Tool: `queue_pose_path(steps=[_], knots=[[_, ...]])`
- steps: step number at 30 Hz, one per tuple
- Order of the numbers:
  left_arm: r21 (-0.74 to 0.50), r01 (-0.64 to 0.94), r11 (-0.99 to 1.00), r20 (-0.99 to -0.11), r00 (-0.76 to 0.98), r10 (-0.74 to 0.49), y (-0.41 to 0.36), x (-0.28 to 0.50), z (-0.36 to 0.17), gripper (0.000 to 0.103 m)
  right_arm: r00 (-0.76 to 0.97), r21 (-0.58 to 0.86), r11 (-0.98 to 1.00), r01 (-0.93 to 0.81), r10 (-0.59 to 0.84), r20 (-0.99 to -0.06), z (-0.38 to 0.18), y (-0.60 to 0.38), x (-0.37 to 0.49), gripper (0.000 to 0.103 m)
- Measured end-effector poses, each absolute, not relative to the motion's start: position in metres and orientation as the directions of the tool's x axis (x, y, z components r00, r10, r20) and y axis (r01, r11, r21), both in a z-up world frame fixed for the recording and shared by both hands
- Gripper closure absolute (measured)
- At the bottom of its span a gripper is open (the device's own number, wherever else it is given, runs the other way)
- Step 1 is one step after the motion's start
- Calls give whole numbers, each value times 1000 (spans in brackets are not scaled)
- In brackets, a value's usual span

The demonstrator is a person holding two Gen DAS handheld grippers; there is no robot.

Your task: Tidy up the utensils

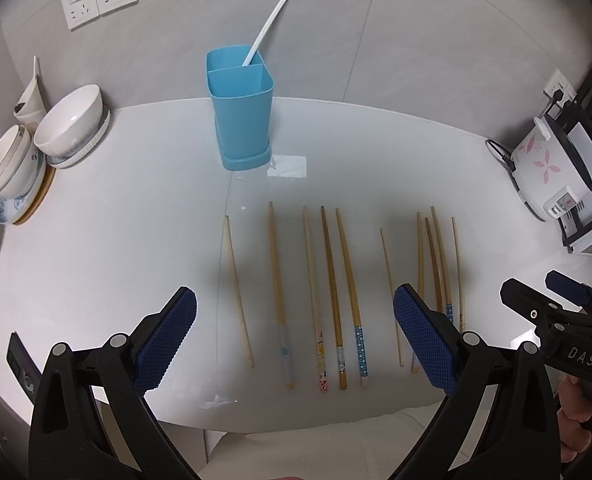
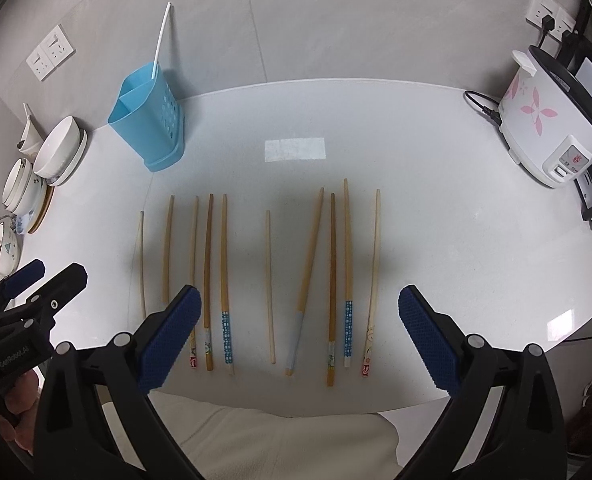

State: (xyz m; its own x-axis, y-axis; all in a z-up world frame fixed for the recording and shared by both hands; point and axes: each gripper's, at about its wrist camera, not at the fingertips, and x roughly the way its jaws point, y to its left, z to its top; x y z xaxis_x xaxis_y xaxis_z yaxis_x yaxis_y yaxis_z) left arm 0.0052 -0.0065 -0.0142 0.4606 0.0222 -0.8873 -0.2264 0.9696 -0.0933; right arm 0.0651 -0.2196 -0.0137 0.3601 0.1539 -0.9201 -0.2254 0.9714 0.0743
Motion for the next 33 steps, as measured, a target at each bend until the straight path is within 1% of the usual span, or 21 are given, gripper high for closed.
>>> queue_pose_path(steps=[9,13,15,17,24,26,28,33], knots=[[-94,-227,969,-888,459,21,-6,5,-16,6,354,74,971,-226,152,-923,-15,-219,66,8],[-126,-245,961,-891,453,-1,8,10,-21,6,333,102,964,-245,183,-925,-19,-217,71,8],[-124,-277,953,-889,458,18,21,13,-25,6,313,128,959,-254,207,-927,-25,-216,76,11],[-101,-306,947,-890,453,52,32,16,-32,7,307,117,960,-253,194,-932,-33,-215,80,14],[-75,-363,929,-933,354,62,62,28,-82,11,269,83,966,-243,149,-952,-72,-219,99,26],[-73,-369,926,-946,320,53,67,31,-100,12,239,76,973,-219,129,-962,-89,-226,105,34],[-67,-373,926,-955,292,48,69,34,-113,14,206,79,977,-200,121,-971,-104,-233,111,40],[-50,-370,928,-972,233,40,69,41,-144,16,170,67,984,-165,95,-981,-126,-246,121,50]])
